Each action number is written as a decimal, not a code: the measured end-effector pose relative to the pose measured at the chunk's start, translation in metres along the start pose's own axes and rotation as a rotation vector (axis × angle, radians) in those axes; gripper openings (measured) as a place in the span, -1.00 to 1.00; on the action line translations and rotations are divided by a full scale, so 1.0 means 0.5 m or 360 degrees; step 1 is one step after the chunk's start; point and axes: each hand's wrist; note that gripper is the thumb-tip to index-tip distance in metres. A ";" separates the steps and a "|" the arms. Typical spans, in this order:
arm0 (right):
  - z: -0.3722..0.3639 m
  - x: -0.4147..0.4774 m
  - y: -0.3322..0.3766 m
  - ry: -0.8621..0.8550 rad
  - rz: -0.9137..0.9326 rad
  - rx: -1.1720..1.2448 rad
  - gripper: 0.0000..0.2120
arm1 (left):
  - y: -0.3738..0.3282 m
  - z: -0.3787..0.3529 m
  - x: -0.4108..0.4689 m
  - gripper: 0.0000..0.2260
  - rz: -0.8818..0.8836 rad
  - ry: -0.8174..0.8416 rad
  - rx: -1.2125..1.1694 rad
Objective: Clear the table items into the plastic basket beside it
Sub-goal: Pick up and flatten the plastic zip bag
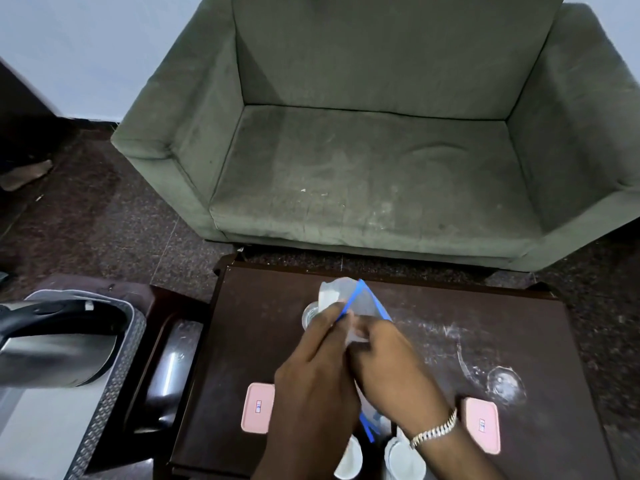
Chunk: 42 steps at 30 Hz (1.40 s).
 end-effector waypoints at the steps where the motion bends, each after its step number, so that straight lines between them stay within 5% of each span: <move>1: -0.002 0.015 -0.004 -0.0008 0.0025 0.0000 -0.82 | -0.004 0.000 -0.007 -0.58 -0.0018 0.0045 -0.0008; 10: -0.039 0.086 -0.030 0.0121 0.0069 -0.0623 -0.61 | -0.025 -0.001 -0.032 -0.61 -0.0199 0.0168 -0.0051; 13: -0.094 0.069 -0.054 -0.0488 0.0119 -0.0985 -0.37 | -0.024 -0.009 -0.032 -0.61 -0.0216 0.0114 0.0002; 17: -0.055 0.094 -0.024 0.0196 0.0133 -0.0653 -0.70 | -0.011 -0.002 -0.020 -0.65 -0.0052 0.0096 0.0061; 22: -0.062 0.116 0.003 -0.0023 0.0444 -0.0902 -0.81 | 0.022 0.014 0.003 -0.72 0.0225 0.0135 0.0149; 24: -0.063 0.110 -0.002 -0.0035 0.0594 -0.0691 -0.83 | 0.036 0.016 0.013 -0.64 0.0379 0.0229 0.0200; 26: -0.061 0.103 -0.008 0.0011 0.0701 -0.0432 -0.74 | 0.047 0.019 0.023 -0.61 0.0468 0.0274 0.0217; 30: -0.055 0.100 -0.020 0.0065 0.0709 -0.0390 -0.23 | 0.062 0.018 0.032 -0.64 0.0582 0.0281 0.0300; 32: -0.048 0.103 -0.031 0.0070 0.0690 -0.0346 -0.17 | 0.066 0.017 0.033 -0.63 0.0577 0.0301 0.0299; 42: -0.025 0.113 -0.050 -0.0070 0.0483 -0.0112 -0.79 | 0.053 -0.004 0.021 -0.64 0.0359 0.0367 0.0318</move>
Point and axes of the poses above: each hand's wrist, its own x-axis towards the middle knuckle, its own z-axis out of the back of the hand, y = z × x, and after that the axes turned 5 degrees about y, right-handed
